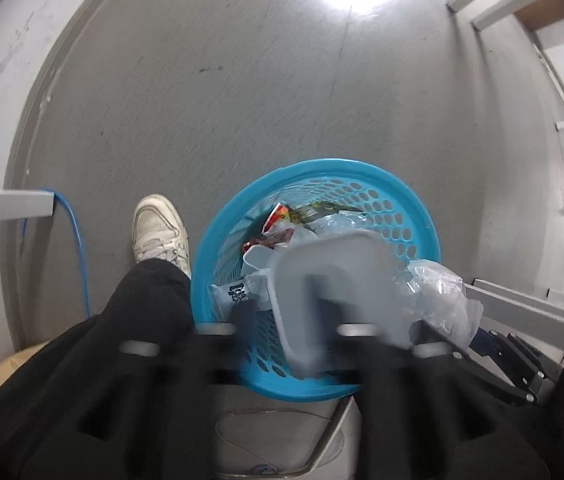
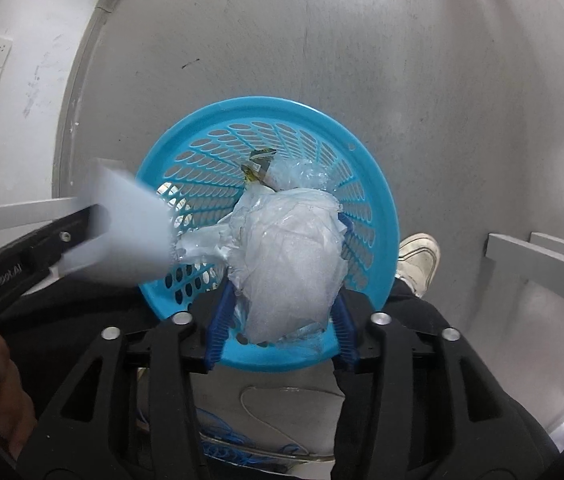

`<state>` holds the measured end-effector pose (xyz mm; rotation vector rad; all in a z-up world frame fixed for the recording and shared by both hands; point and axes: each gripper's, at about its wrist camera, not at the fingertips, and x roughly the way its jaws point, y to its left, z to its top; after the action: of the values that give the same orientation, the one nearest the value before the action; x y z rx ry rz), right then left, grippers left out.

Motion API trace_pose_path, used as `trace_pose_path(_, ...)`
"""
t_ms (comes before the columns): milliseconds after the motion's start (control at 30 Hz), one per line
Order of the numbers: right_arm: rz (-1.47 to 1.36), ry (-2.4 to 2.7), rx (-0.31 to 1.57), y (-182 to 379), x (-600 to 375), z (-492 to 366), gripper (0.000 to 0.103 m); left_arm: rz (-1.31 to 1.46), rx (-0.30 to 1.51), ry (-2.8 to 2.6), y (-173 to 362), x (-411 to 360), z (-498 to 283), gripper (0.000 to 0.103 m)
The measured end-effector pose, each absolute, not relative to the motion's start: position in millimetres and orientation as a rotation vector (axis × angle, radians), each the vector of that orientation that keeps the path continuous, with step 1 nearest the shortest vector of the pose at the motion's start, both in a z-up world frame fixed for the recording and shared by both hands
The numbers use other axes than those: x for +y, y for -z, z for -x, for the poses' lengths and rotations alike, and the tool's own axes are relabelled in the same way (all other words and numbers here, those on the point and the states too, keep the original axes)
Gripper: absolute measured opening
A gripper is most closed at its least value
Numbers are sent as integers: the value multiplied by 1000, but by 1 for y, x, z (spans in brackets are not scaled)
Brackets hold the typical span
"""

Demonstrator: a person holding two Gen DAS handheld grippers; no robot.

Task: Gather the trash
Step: 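Open the left tool over the basket while the right tool releases the clear bag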

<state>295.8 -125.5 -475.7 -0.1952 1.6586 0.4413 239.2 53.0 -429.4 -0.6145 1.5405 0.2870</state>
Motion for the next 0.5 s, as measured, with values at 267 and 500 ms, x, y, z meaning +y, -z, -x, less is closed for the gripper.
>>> trace_pose_path(267, 220, -442, 1649, 478, -123, -293, 55, 590, 1466, -306, 412, 53, -245, 48)
trace_pose_path(500, 222, -459, 1571, 449, -127, -280, 56, 637, 1434, -297, 399, 59, -232, 46)
